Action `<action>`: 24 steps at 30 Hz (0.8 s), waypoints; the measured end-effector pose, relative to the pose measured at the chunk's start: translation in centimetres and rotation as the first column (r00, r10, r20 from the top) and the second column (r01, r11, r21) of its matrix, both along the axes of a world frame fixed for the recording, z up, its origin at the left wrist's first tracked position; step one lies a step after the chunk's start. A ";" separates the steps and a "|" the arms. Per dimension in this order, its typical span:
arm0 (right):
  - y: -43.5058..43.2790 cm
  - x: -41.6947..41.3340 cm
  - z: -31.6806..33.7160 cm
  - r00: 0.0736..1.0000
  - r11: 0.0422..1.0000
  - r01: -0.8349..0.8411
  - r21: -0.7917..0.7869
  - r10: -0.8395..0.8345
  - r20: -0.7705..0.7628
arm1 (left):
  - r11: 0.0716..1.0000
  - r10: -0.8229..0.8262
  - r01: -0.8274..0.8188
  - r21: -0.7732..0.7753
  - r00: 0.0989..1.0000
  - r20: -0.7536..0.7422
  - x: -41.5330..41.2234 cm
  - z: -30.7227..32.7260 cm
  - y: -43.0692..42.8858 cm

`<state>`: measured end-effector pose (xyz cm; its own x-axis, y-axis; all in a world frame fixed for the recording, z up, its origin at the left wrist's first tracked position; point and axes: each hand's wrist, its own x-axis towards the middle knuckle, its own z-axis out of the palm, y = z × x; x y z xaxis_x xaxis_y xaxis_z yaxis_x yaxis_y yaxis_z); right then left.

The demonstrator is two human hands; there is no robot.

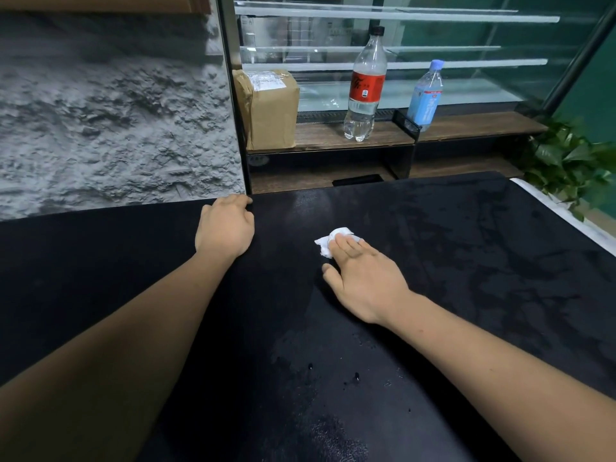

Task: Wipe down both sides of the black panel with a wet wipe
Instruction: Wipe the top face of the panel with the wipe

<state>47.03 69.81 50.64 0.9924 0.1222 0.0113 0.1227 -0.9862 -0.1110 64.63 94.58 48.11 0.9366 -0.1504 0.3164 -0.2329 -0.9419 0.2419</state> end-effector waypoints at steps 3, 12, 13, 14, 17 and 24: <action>2.2 -1.8 0.1 0.998 0.998 -0.062 0.015 0.062 0.003 | 1.000 0.000 0.000 0.003 1.000 0.001 -0.1 0.0 0.0; 6.4 -5.6 0.1 0.963 0.963 -0.269 -0.005 0.268 -0.039 | 1.000 -0.001 0.001 0.014 1.000 0.009 -0.1 0.0 0.0; 6.3 -5.6 0.1 0.960 0.961 -0.277 -0.011 0.276 -0.042 | 1.000 -0.001 0.001 0.014 1.000 0.009 -0.1 0.0 0.0; 6.1 -5.6 0.2 0.958 0.959 -0.284 -0.012 0.283 -0.043 | 1.000 -0.001 0.001 0.014 1.000 0.009 -0.1 -0.1 0.0; 5.5 -5.3 0.3 0.956 0.957 -0.289 0.022 0.289 -0.044 | 1.000 -0.003 0.002 0.011 1.000 0.010 -0.2 0.0 0.0; 2.4 -4.7 0.5 0.970 0.970 -0.236 0.066 0.239 -0.035 | 1.000 -0.006 0.006 0.000 1.000 -0.001 -0.2 0.1 0.1</action>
<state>42.33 72.23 51.14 0.9349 0.3547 -0.0152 0.3463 -0.9206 -0.1802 64.46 94.71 48.23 0.9362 -0.1558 0.3150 -0.2379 -0.9407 0.2419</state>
